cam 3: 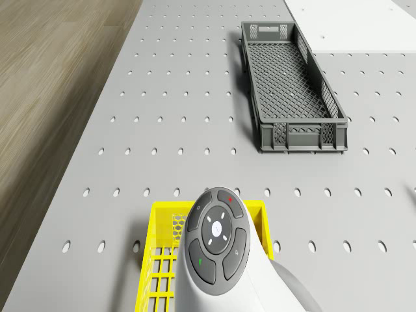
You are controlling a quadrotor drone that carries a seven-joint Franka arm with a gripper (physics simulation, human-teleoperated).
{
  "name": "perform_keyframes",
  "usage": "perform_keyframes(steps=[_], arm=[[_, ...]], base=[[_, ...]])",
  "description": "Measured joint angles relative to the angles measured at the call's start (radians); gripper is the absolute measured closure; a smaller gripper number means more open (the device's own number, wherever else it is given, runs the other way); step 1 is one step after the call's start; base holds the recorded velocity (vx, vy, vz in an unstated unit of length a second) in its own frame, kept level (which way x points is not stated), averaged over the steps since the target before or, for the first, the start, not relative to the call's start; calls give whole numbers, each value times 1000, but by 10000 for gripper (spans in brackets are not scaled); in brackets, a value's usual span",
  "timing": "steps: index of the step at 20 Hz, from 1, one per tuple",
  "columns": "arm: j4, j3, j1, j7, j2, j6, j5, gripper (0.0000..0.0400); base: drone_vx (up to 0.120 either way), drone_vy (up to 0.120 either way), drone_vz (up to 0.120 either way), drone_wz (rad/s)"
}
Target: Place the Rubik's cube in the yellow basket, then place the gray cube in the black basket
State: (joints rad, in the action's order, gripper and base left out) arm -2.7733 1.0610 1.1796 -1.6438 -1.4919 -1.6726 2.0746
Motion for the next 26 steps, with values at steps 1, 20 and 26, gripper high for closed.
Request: perform_keyframes(steps=[1, 20, 26], arm=[[8, -14, 4, 0, 2, -6, 14, 75], [110, -169, 30, 19, 64, -57, 170, 31], [115, -178, 23, 27, 78, -51, 183, 7]], base=[[0, 0, 0, 0], [0, 0, -25, 0], [0, 0, 60, 0]])
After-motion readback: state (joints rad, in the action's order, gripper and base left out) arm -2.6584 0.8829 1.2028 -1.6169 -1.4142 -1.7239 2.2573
